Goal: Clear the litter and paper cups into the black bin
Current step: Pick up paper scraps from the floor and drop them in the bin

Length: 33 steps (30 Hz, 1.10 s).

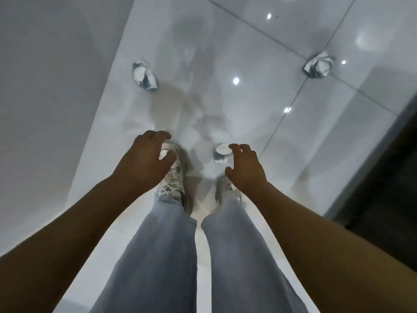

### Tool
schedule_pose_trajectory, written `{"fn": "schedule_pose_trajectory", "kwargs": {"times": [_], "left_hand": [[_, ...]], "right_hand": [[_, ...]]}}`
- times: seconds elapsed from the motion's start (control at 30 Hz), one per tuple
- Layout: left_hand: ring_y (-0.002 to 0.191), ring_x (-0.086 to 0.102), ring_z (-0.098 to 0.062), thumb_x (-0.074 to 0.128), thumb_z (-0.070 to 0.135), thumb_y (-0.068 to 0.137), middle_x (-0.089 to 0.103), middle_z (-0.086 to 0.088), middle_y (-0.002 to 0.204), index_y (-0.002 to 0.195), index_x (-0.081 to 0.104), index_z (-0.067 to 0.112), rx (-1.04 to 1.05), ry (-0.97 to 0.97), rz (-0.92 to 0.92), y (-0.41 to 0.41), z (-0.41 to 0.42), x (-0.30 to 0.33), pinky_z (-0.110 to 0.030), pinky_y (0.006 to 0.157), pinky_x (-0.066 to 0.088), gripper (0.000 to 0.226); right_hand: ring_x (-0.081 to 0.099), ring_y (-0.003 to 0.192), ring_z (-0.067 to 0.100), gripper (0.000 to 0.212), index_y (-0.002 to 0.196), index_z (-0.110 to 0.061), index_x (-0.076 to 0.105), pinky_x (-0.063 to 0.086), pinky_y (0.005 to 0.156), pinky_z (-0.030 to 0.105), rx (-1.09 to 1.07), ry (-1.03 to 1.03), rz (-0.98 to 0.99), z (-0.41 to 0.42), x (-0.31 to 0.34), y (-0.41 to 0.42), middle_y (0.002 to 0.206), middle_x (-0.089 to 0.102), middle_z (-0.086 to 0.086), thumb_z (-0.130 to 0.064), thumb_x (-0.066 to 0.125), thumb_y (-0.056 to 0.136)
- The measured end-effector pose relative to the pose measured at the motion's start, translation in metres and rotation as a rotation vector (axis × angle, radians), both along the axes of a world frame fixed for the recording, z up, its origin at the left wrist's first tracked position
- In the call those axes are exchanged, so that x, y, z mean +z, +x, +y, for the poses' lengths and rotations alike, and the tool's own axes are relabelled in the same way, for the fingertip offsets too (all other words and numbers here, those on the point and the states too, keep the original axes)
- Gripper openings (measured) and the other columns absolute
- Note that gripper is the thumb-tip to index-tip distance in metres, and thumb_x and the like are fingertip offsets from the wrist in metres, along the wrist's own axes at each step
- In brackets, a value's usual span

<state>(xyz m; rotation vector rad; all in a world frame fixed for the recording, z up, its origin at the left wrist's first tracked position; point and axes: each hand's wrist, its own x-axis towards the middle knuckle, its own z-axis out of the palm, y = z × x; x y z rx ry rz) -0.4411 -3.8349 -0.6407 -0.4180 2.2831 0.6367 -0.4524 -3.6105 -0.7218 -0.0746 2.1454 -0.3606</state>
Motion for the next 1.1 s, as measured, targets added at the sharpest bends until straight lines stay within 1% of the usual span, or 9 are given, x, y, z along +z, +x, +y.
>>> {"fn": "schedule_pose_trajectory", "kwargs": {"times": [0.1, 0.23, 0.33, 0.43, 0.63, 0.73, 0.9, 1.0, 1.1], "left_hand": [[0.125, 0.044, -0.023, 0.054, 0.029, 0.093, 0.050, -0.006, 0.135, 0.133, 0.049, 0.017, 0.003, 0.054, 0.021, -0.007, 0.001, -0.051, -0.025, 0.093, 0.031, 0.042], [0.122, 0.045, -0.022, 0.053, 0.029, 0.094, 0.049, -0.006, 0.135, 0.133, 0.048, 0.018, 0.029, 0.125, -0.065, -0.009, 0.007, -0.095, -0.030, 0.096, 0.036, 0.041], [0.118, 0.048, -0.021, 0.053, 0.029, 0.094, 0.050, -0.007, 0.132, 0.133, 0.048, 0.018, 0.035, 0.177, -0.097, -0.008, 0.008, -0.112, -0.026, 0.092, 0.035, 0.041], [0.117, 0.049, -0.020, 0.053, 0.029, 0.094, 0.052, -0.007, 0.131, 0.132, 0.049, 0.018, 0.064, 0.191, -0.104, -0.011, 0.008, -0.122, -0.021, 0.087, 0.032, 0.040], [0.119, 0.051, -0.019, 0.056, 0.027, 0.093, 0.053, -0.006, 0.133, 0.131, 0.050, 0.017, 0.233, 0.249, -0.150, -0.020, 0.006, -0.109, -0.026, 0.094, 0.038, 0.040], [0.118, 0.052, -0.020, 0.064, 0.026, 0.089, 0.052, -0.002, 0.136, 0.132, 0.048, 0.021, 0.311, 0.294, -0.187, -0.026, 0.003, -0.087, -0.026, 0.093, 0.041, 0.046], [0.107, 0.055, -0.016, 0.074, 0.012, 0.080, 0.056, -0.004, 0.127, 0.127, 0.052, 0.015, 0.355, 0.380, -0.130, -0.028, -0.008, -0.043, -0.024, 0.091, 0.045, 0.052], [0.103, 0.059, -0.022, 0.072, 0.008, 0.081, 0.062, -0.005, 0.117, 0.118, 0.058, 0.011, 0.368, 0.365, -0.083, -0.027, -0.016, -0.023, -0.030, 0.091, 0.049, 0.041], [0.096, 0.062, -0.022, 0.068, 0.011, 0.085, 0.064, -0.007, 0.111, 0.111, 0.062, 0.009, 0.383, 0.318, -0.056, -0.024, -0.030, -0.016, -0.033, 0.091, 0.051, 0.027]], "right_hand": [[0.033, 0.134, 0.029, 0.074, 0.146, -0.022, 0.027, 0.046, 0.097, 0.037, 0.081, -0.011, 0.043, -0.009, -0.060, 0.015, 0.156, 0.018, 0.008, -0.013, 0.068, 0.085], [0.020, 0.142, 0.031, 0.091, 0.151, -0.026, 0.017, 0.041, 0.105, 0.038, 0.106, 0.021, 0.088, -0.014, -0.103, 0.040, 0.159, 0.009, 0.010, -0.017, 0.075, 0.082], [0.026, 0.138, 0.031, 0.076, 0.145, -0.020, 0.032, 0.043, 0.103, 0.039, 0.042, 0.031, 0.177, -0.017, -0.115, 0.047, 0.155, 0.021, 0.013, -0.020, 0.074, 0.082], [0.035, 0.130, 0.028, 0.054, 0.137, -0.015, 0.043, 0.051, 0.095, 0.038, -0.026, -0.004, 0.197, -0.021, -0.117, 0.039, 0.147, 0.032, 0.010, -0.013, 0.065, 0.087], [0.042, 0.124, 0.021, 0.062, 0.138, -0.016, 0.044, 0.047, 0.092, 0.027, -0.026, -0.178, 0.186, -0.045, -0.088, 0.013, 0.141, 0.040, 0.005, -0.025, 0.071, 0.084], [0.046, 0.123, 0.023, 0.071, 0.140, -0.015, 0.042, 0.044, 0.096, 0.028, -0.051, -0.287, 0.166, -0.067, -0.052, 0.005, 0.140, 0.045, 0.006, -0.032, 0.076, 0.079], [0.045, 0.120, 0.017, 0.081, 0.141, -0.016, 0.038, 0.043, 0.090, 0.024, -0.057, -0.395, 0.154, -0.091, -0.002, -0.005, 0.135, 0.049, 0.002, -0.032, 0.079, 0.074], [0.041, 0.124, 0.014, 0.084, 0.144, -0.016, 0.033, 0.039, 0.094, 0.021, -0.044, -0.407, 0.121, -0.100, 0.018, -0.009, 0.138, 0.046, 0.000, -0.031, 0.078, 0.075], [0.035, 0.133, 0.015, 0.090, 0.149, -0.020, 0.023, 0.036, 0.104, 0.027, 0.004, -0.401, 0.033, -0.108, 0.027, -0.013, 0.148, 0.037, -0.001, -0.037, 0.076, 0.078]]}}
